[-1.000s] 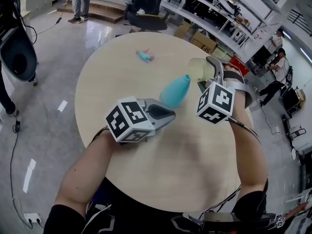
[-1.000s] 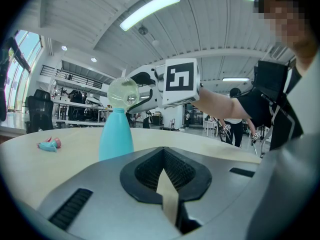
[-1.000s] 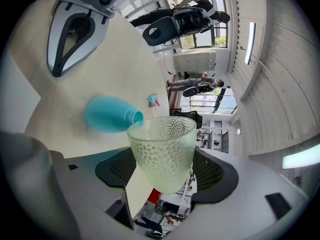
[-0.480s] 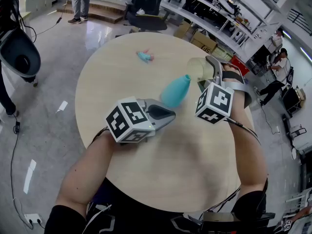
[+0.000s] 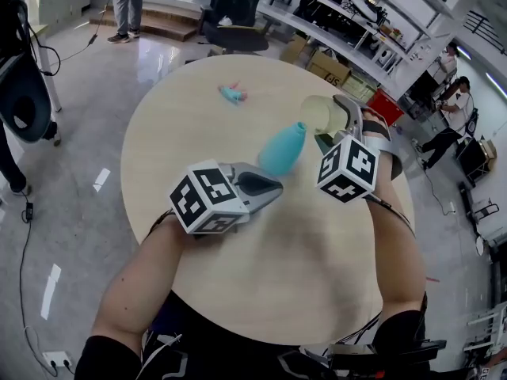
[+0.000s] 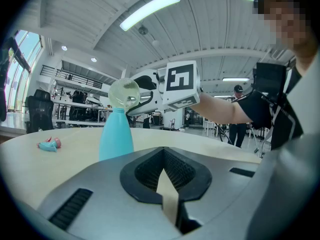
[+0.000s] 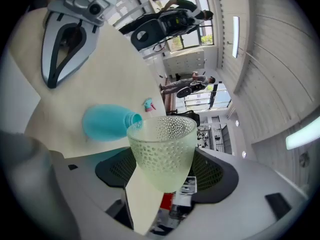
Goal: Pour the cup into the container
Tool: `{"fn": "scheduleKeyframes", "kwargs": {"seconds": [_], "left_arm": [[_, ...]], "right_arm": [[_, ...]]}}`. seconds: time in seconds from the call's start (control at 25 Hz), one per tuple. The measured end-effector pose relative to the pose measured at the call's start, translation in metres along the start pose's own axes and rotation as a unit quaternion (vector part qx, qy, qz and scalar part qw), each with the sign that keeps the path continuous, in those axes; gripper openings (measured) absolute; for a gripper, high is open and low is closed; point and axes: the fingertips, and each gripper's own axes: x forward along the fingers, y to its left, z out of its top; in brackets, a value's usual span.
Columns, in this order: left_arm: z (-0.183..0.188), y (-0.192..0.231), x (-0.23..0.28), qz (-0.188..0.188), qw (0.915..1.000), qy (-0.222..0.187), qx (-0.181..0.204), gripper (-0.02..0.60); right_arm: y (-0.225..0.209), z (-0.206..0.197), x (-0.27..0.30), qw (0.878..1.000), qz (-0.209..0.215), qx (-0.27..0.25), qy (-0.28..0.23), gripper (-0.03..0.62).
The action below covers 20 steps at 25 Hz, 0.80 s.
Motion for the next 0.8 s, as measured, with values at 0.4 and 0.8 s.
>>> {"fn": "scheduleKeyframes", "kwargs": {"seconds": [0.4, 0.8], "left_arm": [[-0.002, -0.008, 0.001, 0.002, 1.0, -0.004, 0.001, -0.002], [-0.007, 0.002, -0.003, 0.002, 1.0, -0.004, -0.001, -0.001]], "right_arm": [[0.021, -0.048, -0.012, 0.932, 0.055, 0.346, -0.09, 0.353], [0.077, -0.127, -0.021, 0.757, 0.092, 0.637, -0.116, 0.353]]}}
